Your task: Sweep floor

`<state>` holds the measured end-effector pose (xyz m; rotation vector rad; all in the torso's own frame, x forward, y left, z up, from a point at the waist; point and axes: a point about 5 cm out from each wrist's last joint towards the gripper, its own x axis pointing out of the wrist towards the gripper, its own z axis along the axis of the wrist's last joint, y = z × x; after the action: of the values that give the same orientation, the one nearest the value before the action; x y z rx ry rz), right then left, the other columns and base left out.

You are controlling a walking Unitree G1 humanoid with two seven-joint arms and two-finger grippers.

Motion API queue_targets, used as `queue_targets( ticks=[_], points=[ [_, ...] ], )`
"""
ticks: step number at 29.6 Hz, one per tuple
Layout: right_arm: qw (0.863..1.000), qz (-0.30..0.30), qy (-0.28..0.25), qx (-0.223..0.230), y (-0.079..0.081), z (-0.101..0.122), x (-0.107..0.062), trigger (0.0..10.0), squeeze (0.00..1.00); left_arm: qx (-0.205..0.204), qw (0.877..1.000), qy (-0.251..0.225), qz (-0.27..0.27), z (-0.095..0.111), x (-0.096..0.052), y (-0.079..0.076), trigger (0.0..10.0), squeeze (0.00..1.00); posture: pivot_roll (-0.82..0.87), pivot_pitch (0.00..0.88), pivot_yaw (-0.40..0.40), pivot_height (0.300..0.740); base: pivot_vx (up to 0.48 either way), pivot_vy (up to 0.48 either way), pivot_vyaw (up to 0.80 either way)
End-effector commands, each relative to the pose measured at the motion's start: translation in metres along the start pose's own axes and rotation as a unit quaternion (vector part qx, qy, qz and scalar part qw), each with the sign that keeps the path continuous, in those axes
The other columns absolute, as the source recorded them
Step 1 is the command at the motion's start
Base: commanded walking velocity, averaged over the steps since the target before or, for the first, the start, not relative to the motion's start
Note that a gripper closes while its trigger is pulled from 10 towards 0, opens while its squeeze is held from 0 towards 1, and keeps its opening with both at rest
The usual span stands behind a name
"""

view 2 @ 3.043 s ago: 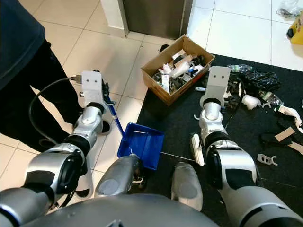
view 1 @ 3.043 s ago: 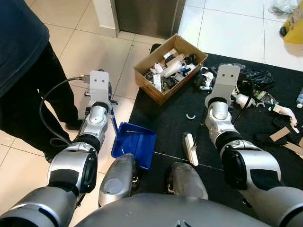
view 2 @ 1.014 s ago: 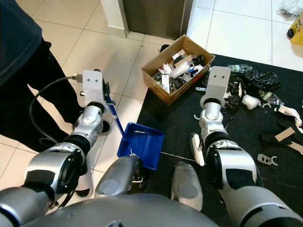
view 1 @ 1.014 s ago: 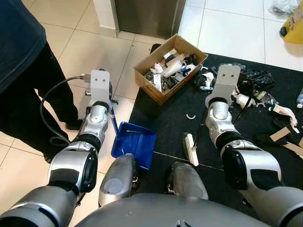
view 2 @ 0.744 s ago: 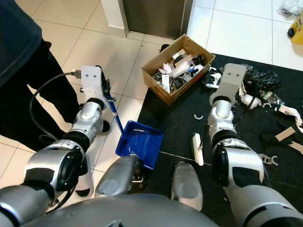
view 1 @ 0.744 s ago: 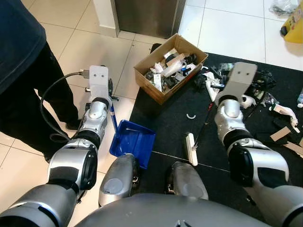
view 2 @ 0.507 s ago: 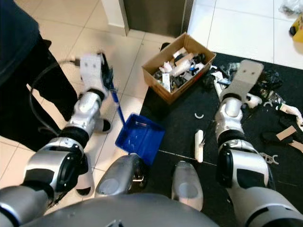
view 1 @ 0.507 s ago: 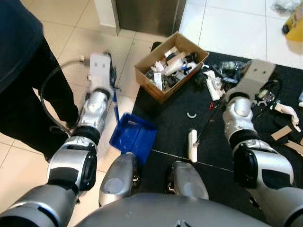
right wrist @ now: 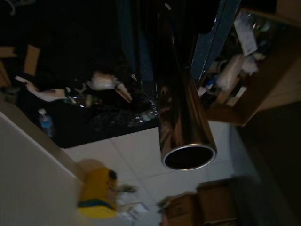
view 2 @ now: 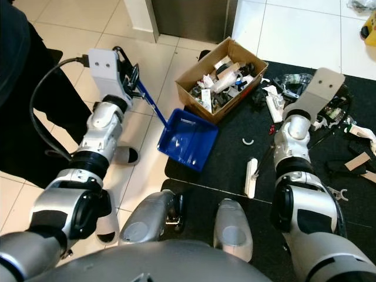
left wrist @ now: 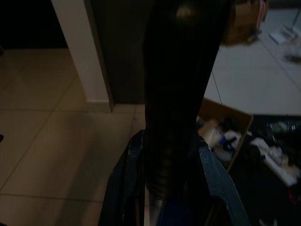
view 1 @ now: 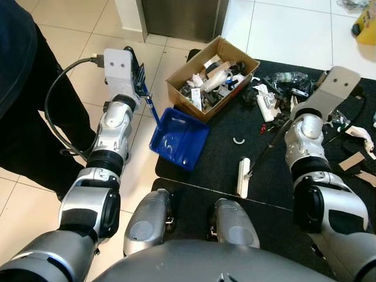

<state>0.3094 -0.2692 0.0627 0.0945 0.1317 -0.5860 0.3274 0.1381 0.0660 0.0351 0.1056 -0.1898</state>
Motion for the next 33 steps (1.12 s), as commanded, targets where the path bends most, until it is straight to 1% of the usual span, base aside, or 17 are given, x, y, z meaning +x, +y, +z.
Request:
queue_targets(
  ticks=[1,3,4,5,6,7,9,14,16,17,20,31,33],
  points=[
    [1.0,-0.019,-0.005,-0.011,-0.007,0.003,0.001,10.0,0.0,0.004,1.0,0.002,-0.01,-0.001,0.0,-0.007,10.0,0.0,0.05,0.0,0.047,0.74,0.0,0.0,0.0],
    [0.998,-0.047,-0.03,-0.035,-0.016,0.014,0.005,10.0,0.0,-0.007,1.0,0.021,-0.014,-0.008,-0.001,-0.014,10.0,0.0,0.04,0.0,0.046,0.74,0.0,0.0,0.0],
    [0.998,-0.047,-0.03,-0.035,-0.016,0.014,0.005,10.0,0.0,-0.007,1.0,0.021,-0.014,-0.008,-0.001,-0.014,10.0,0.0,0.04,0.0,0.046,0.74,0.0,0.0,0.0],
    [0.996,-0.059,-0.043,-0.053,-0.02,0.018,0.006,10.0,0.0,-0.022,0.999,0.034,-0.012,-0.012,0.0,-0.018,10.0,0.0,0.03,0.0,0.045,0.74,0.0,0.0,0.0],
    [0.996,-0.059,-0.043,-0.053,-0.02,0.018,0.006,10.0,0.0,-0.022,0.999,0.034,-0.012,-0.012,0.0,-0.018,10.0,0.0,0.03,0.0,0.045,0.74,0.0,0.0,0.0],
    [0.994,-0.067,-0.046,-0.067,-0.022,0.02,0.007,10.0,0.0,-0.027,0.999,0.038,-0.014,-0.012,0.001,-0.021,10.0,0.0,0.03,0.0,0.043,0.74,0.0,0.0,0.0],
    [0.993,-0.077,-0.049,-0.079,-0.024,0.022,0.006,10.0,0.0,-0.04,0.998,0.038,-0.015,-0.01,0.004,-0.026,10.0,0.0,0.02,0.0,0.045,0.74,0.0,0.0,0.0],
    [0.995,-0.064,-0.052,-0.058,-0.021,0.023,0.005,10.0,0.0,-0.039,0.999,0.029,-0.019,-0.004,0.008,-0.031,10.0,0.0,0.02,0.0,0.048,0.74,0.0,0.0,0.0],
    [0.996,-0.055,-0.052,-0.054,-0.018,0.024,0.004,10.0,0.0,-0.034,0.999,0.017,-0.026,0.0,0.009,-0.034,10.0,0.0,0.01,0.0,0.048,0.74,0.0,0.0,0.0],
    [0.996,-0.046,-0.054,-0.048,-0.015,0.025,0.004,10.0,0.0,-0.038,0.999,0.01,-0.031,0.002,0.01,-0.037,10.0,0.0,0.01,0.0,0.048,0.74,0.0,0.0,0.0],
    [0.996,-0.041,-0.057,-0.046,-0.013,0.026,0.004,10.0,0.0,-0.047,0.998,0.004,-0.037,0.005,0.01,-0.039,10.0,0.0,0.01,0.0,0.049,0.74,0.0,0.0,0.0],
    [0.997,-0.03,-0.059,-0.039,-0.006,0.03,0.003,10.0,0.0,-0.046,0.999,-0.007,-0.028,0.008,0.011,-0.038,10.0,0.0,0.02,0.0,0.036,0.74,0.0,0.0,0.0],
    [0.997,-0.029,-0.059,-0.038,-0.006,0.031,0.004,10.0,0.0,-0.047,0.998,-0.008,-0.028,0.008,0.011,-0.038,10.0,0.0,0.02,0.0,0.036,0.74,0.0,-0.259,0.0]
  ],
)
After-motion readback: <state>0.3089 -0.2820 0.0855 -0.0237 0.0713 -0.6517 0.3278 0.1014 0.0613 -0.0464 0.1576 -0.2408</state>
